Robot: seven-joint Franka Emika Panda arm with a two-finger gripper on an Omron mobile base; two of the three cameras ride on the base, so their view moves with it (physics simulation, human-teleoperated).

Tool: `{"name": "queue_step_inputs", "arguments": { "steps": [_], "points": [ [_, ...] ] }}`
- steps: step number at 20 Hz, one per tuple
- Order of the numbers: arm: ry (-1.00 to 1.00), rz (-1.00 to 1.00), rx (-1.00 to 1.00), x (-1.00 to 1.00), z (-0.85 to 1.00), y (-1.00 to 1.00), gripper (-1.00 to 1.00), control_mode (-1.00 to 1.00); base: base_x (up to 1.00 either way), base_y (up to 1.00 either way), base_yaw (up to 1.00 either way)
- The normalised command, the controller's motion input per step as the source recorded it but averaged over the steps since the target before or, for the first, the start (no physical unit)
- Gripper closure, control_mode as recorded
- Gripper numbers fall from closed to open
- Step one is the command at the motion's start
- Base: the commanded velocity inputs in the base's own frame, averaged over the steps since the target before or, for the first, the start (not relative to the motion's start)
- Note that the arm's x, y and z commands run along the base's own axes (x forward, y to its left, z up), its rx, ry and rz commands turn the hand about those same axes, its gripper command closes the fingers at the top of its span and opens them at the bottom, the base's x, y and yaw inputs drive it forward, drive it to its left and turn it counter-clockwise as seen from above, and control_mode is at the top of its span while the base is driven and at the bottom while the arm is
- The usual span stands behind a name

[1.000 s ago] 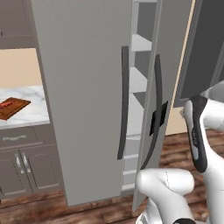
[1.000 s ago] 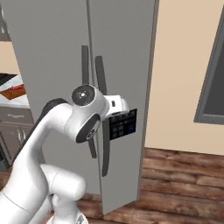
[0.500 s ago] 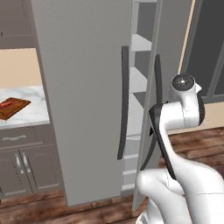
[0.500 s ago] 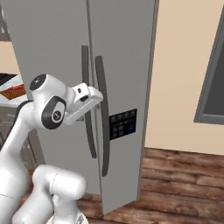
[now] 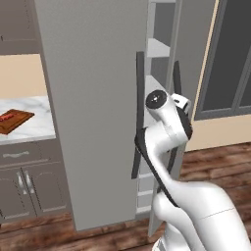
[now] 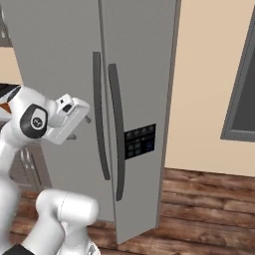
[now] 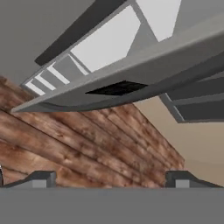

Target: Retrieve a lemon from the fridge and place it on the cutting board with the fish.

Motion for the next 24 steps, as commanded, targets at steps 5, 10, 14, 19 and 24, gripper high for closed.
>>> {"name": "queue_step_inputs", "arguments": {
  "steps": [5,10,14,19,24],
  "points": [
    [0.01,0.08,-0.03,0.4,-0.24,0.69,-1.0,-1.0,0.0,0.0,0.0],
    [0.02,0.01,0.0,0.32,-0.13,0.01,-1.0,-1.0,0.0,0.0,0.0],
    [0.05,0.0,0.0,0.18,-0.12,-0.24,-1.0,-1.0,0.0,0.0,0.0],
    [0.03,0.0,0.0,0.28,-0.16,-0.27,-1.0,-1.0,0.0,0.0,0.0],
    [0.0,0.06,0.0,0.51,-0.3,-0.13,-1.0,-1.0,0.0,0.0,0.0]
  ]
}}
